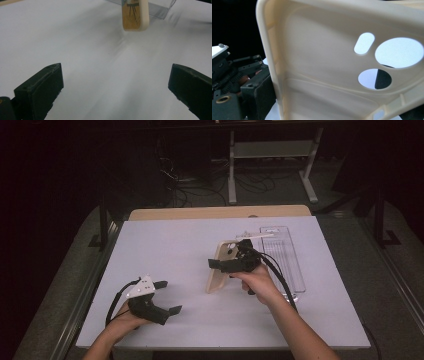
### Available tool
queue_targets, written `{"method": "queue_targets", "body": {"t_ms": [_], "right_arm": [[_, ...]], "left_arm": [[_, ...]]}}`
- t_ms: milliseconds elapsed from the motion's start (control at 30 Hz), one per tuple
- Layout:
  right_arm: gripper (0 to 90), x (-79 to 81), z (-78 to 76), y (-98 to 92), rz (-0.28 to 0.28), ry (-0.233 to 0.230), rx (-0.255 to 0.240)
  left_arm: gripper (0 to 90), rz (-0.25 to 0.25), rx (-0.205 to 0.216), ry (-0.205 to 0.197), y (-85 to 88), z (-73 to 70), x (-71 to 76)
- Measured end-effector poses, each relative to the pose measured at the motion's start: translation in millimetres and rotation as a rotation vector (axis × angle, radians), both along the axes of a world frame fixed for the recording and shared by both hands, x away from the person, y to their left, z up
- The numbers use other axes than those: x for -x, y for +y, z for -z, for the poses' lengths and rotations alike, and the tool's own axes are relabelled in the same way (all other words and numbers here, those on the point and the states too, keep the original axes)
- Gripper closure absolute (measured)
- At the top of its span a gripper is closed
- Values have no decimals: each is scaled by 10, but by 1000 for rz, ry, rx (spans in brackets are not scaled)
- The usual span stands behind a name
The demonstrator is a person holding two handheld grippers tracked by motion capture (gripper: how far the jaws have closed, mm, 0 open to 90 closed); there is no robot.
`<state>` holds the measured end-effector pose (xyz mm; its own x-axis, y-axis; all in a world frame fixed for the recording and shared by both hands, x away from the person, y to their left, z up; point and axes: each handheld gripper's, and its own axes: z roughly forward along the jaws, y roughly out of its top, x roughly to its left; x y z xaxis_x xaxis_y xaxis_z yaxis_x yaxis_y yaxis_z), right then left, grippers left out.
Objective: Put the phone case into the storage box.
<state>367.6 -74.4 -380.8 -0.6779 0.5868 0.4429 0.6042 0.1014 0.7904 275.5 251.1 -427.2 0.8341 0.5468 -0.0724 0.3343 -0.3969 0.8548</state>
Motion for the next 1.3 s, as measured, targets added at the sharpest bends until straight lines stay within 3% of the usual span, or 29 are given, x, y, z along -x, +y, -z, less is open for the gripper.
{"method": "queue_targets", "body": {"t_ms": [333, 400, 900, 1300], "right_arm": [[70, -80, -186, -143, 42, -17, 1], [71, -96, -225, -169, 50, -21, 5], [75, -277, -525, -423, 141, -52, 31], [78, -398, -617, -648, 209, -56, 53]], "left_arm": [[0, -16, 7, -5, -6, 13, -4], [0, -7, -27, -13, 16, 4, -9], [0, -30, -17, -12, 28, 0, -18], [0, -30, -5, 1, 24, 12, -17]]}}
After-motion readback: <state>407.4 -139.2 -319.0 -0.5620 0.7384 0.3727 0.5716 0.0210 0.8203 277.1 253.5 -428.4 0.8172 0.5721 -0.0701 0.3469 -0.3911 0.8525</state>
